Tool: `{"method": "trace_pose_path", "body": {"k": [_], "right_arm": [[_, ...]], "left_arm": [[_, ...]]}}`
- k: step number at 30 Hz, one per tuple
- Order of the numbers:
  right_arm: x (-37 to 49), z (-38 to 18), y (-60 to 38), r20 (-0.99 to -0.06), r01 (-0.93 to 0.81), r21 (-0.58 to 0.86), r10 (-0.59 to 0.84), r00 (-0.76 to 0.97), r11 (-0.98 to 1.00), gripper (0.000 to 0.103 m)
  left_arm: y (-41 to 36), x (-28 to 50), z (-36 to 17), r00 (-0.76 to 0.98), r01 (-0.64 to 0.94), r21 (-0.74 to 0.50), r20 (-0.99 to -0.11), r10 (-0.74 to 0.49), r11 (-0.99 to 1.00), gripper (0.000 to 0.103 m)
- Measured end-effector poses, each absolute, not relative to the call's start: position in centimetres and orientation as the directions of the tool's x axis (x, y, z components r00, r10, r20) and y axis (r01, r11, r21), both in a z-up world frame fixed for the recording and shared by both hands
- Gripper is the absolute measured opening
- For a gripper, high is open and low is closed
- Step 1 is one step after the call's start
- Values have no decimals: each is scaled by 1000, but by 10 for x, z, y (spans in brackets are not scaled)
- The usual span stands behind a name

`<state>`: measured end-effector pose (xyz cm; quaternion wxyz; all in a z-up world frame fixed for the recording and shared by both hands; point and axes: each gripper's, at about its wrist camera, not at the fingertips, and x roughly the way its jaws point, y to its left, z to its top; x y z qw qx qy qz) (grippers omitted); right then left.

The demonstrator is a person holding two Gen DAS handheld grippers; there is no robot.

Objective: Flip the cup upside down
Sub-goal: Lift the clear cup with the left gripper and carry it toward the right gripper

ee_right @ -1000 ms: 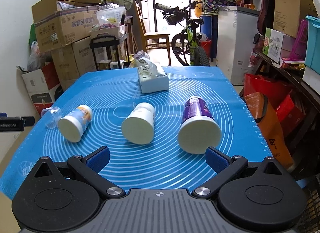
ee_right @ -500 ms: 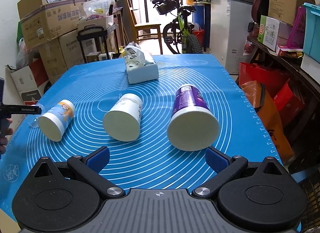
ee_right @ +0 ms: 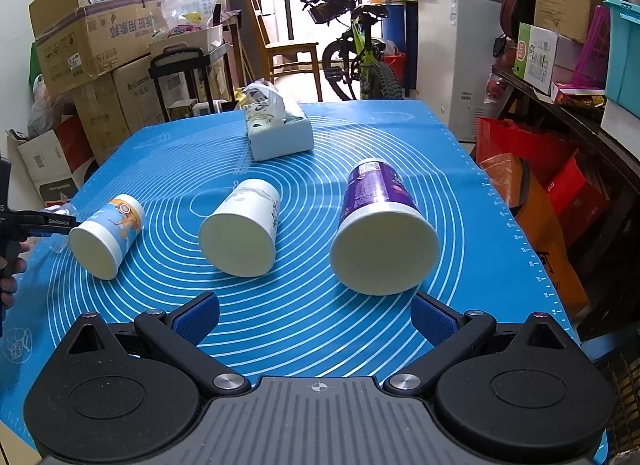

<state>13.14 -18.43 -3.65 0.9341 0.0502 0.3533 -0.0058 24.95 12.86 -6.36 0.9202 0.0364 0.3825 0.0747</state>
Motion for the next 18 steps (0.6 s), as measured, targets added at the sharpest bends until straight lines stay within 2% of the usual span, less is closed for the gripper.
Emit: {"method": "trace_pose_path", "body": {"k": [9, 18], "right_arm": [[110, -29, -192, -658, 46, 93, 27, 753, 995, 101], [95, -28, -197, -678, 14, 77, 42, 734, 997, 101]], "left_arm": [[107, 179, -13, 754, -109, 71, -644, 129, 991, 63], [44, 121, -1, 765, -9, -13, -644, -1, 1000, 64]]}}
